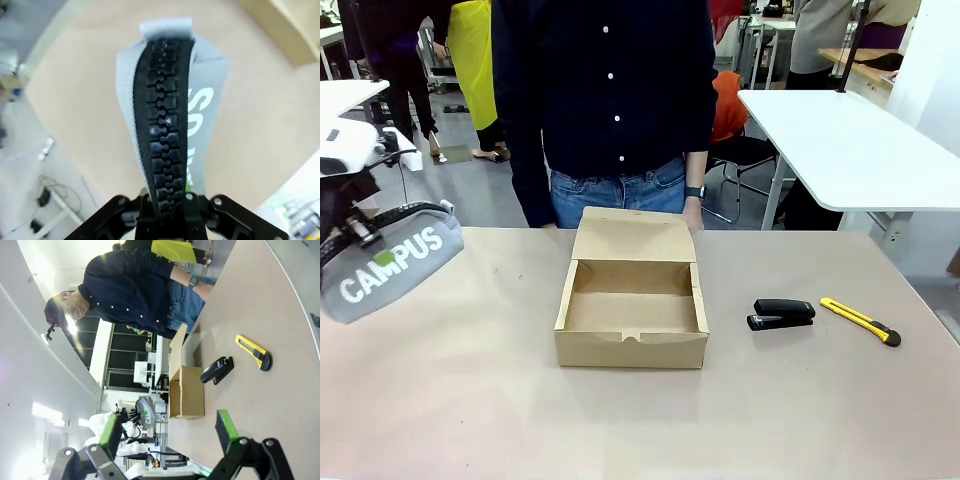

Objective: Pack the items into the box.
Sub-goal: Pick up the item specified by the human and place it in the Mailer Box.

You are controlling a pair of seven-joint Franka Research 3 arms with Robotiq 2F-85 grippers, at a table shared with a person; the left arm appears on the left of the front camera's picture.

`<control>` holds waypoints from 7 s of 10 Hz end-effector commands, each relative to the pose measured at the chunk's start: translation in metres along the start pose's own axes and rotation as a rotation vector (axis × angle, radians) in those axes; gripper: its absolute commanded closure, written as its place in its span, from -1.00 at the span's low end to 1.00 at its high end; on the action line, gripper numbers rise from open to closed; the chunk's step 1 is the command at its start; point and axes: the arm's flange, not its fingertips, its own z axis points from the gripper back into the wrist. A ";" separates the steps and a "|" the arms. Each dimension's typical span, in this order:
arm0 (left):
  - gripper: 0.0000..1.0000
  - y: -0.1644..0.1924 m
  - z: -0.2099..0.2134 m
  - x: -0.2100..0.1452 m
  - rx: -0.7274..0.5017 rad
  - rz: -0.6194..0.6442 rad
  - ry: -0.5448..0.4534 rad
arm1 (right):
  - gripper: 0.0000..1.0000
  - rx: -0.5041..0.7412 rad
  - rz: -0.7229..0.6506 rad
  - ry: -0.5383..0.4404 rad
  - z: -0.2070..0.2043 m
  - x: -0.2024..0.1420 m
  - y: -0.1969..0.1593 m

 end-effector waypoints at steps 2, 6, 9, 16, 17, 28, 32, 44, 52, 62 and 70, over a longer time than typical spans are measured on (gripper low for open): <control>1.00 0.012 -0.007 0.016 0.032 0.007 0.016 | -1.00 0.017 0.028 -0.013 -0.002 0.001 0.001; 0.85 -0.014 -0.002 0.016 0.024 0.022 -0.044 | -1.00 0.017 0.028 -0.013 -0.002 0.001 0.001; 0.85 -0.107 0.055 0.104 0.117 -0.257 -0.163 | -1.00 0.017 0.028 -0.013 -0.002 0.001 0.001; 0.85 -0.271 -0.036 0.275 0.153 -0.905 0.014 | -1.00 0.017 0.028 -0.013 -0.002 0.001 0.001; 0.85 -0.294 -0.053 0.260 0.106 -0.920 -0.105 | -1.00 0.017 0.028 -0.013 -0.002 0.001 0.001; 0.85 -0.243 -0.152 0.272 -0.060 -0.952 0.126 | -1.00 0.017 0.028 -0.013 -0.002 0.001 0.001; 0.85 -0.239 -0.174 0.277 -0.110 -0.939 0.101 | -1.00 0.017 0.028 -0.013 -0.002 0.001 0.001; -1.00 -0.237 -0.164 0.274 -0.149 -0.950 0.053 | -1.00 0.017 0.028 -0.013 -0.002 0.001 0.001; -1.00 -0.108 0.008 0.200 -0.301 -0.689 -0.219 | -1.00 0.017 0.028 -0.013 -0.002 0.001 0.001; -1.00 0.048 -0.071 -0.125 -0.695 0.182 -0.708 | -1.00 0.017 0.028 -0.013 -0.002 0.001 0.001; -1.00 0.048 -0.071 -0.125 -0.695 0.182 -0.708 | -1.00 0.017 0.028 -0.013 -0.002 0.001 0.001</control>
